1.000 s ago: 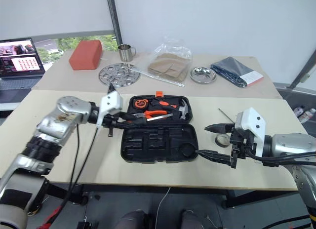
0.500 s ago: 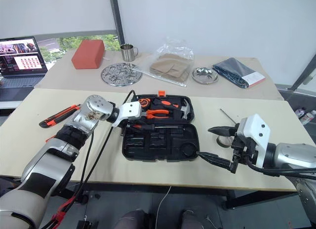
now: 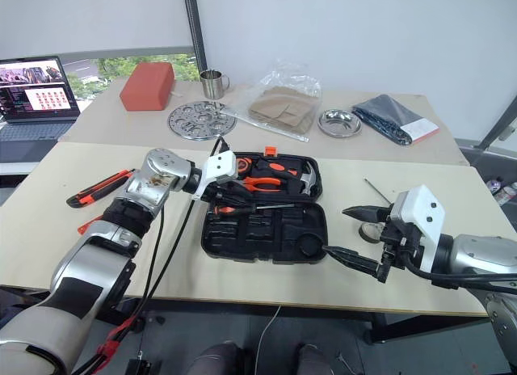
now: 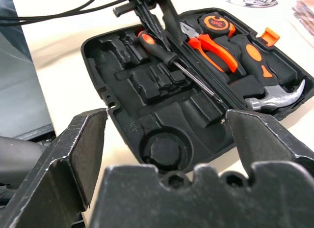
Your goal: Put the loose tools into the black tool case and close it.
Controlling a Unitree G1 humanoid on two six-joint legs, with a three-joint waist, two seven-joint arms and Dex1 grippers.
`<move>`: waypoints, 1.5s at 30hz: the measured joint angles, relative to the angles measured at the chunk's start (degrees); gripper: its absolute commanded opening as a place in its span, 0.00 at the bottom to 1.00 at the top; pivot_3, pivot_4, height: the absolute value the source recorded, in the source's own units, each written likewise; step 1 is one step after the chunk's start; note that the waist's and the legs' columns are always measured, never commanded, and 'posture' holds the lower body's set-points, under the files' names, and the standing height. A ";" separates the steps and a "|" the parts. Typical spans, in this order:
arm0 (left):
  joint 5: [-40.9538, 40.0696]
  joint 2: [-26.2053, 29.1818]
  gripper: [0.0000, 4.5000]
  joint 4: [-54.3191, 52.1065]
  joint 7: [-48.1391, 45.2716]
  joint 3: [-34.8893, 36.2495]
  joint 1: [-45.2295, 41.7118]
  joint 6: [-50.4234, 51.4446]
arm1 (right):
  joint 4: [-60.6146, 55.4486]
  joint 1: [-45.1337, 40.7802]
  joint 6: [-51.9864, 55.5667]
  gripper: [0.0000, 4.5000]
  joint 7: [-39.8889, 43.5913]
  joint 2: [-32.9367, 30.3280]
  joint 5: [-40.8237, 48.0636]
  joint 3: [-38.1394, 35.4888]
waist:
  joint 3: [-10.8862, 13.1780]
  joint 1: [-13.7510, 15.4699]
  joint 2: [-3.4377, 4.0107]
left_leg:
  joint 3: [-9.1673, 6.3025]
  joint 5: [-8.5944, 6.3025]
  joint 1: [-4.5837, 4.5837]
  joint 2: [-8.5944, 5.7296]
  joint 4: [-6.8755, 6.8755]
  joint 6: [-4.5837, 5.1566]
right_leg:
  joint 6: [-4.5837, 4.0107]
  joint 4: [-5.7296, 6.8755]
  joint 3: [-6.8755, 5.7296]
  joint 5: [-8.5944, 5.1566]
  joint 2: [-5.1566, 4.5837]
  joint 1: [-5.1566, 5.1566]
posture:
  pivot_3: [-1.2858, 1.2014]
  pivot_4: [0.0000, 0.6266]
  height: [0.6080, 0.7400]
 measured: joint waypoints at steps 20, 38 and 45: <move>-6.32 3.54 0.48 -7.24 -4.87 6.80 5.36 4.54 | 22.35 6.47 -1.07 1.00 -10.25 2.18 -13.98 -3.72 | -0.18 -1.72 0.06 | -0.03 0.02 0.12 0.08 0.06 -0.07 | -0.02 0.17 -0.09 0.03 -0.26 -0.01 | 0.52 0.24 0.95; -23.46 18.76 1.00 -45.59 -14.25 11.06 19.43 28.95 | 73.79 -36.30 -15.31 0.85 -10.88 8.04 -35.38 20.46 | -0.10 -3.37 0.55 | 0.02 0.13 0.58 0.01 -0.30 -0.25 | 0.05 0.00 0.08 -0.12 0.14 0.44 | 0.52 0.24 0.95; -23.46 22.49 1.00 -46.57 -12.93 11.29 21.43 28.88 | 79.76 -39.39 -15.40 0.33 -6.94 8.87 -35.37 20.20 | -0.10 -3.28 0.55 | 0.00 -0.10 1.08 0.00 -0.46 -0.73 | 0.03 -0.03 0.07 -0.20 0.08 0.83 | 0.52 0.24 0.95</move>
